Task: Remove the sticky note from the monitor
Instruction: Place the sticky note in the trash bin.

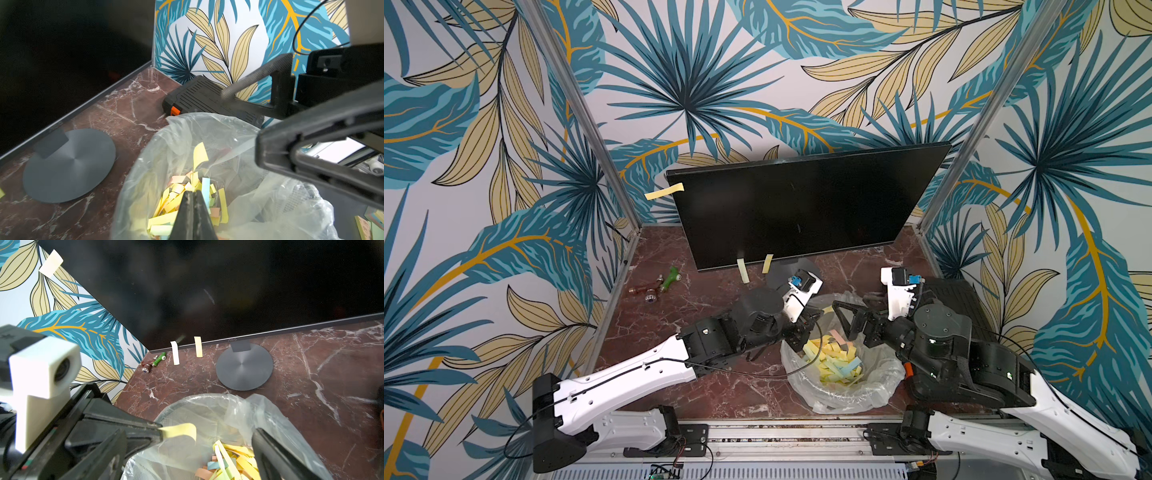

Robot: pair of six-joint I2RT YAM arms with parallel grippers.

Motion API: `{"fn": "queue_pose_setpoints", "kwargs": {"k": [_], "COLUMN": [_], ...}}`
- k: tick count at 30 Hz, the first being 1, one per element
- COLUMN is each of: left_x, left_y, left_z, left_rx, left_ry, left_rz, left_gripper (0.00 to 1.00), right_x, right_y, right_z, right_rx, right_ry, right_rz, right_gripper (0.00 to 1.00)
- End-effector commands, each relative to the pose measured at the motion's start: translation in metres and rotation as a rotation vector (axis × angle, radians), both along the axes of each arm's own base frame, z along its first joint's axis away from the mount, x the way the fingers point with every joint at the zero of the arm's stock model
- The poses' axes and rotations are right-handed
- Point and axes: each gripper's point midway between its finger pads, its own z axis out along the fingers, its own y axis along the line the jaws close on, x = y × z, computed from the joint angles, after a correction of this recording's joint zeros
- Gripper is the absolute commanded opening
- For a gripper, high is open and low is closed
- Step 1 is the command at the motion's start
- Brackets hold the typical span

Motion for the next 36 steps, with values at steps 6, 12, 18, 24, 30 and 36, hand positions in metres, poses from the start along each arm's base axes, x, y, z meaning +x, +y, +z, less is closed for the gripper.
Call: {"fn": "queue_pose_setpoints", "kwargs": {"k": [6,12,18,24,30,36], "left_x": [-0.005,-0.003,-0.002,0.010,0.022,0.031], "left_y": [-0.017,-0.014,-0.004,0.027,0.066,0.112], "left_z": [0.003,0.007,0.019,0.039,0.051,0.058], "left_rx": [0.010,0.008,-0.013,-0.015,-0.003,0.015], "left_ry": [-0.041,-0.056,-0.085,-0.180,-0.281,-0.330], "left_rz": [-0.030,-0.009,0.015,0.135,0.280,0.412], "left_gripper": [0.21,0.36,0.50,0.68,1.00,1.00], "right_x": [0.000,-0.001,-0.001,0.001,0.004,0.009], "right_y": [-0.020,-0.024,-0.023,-0.018,0.000,0.025], "right_z": [-0.012,-0.017,-0.016,-0.010,0.003,0.013], "right_rx": [-0.029,-0.042,-0.044,-0.045,-0.052,-0.036], "right_ry": [0.012,0.013,0.013,-0.003,-0.021,-0.030], "right_rz": [-0.070,-0.080,-0.075,-0.065,-0.013,0.049], "right_gripper": [0.97,0.97,0.97,0.98,0.99,0.99]}}
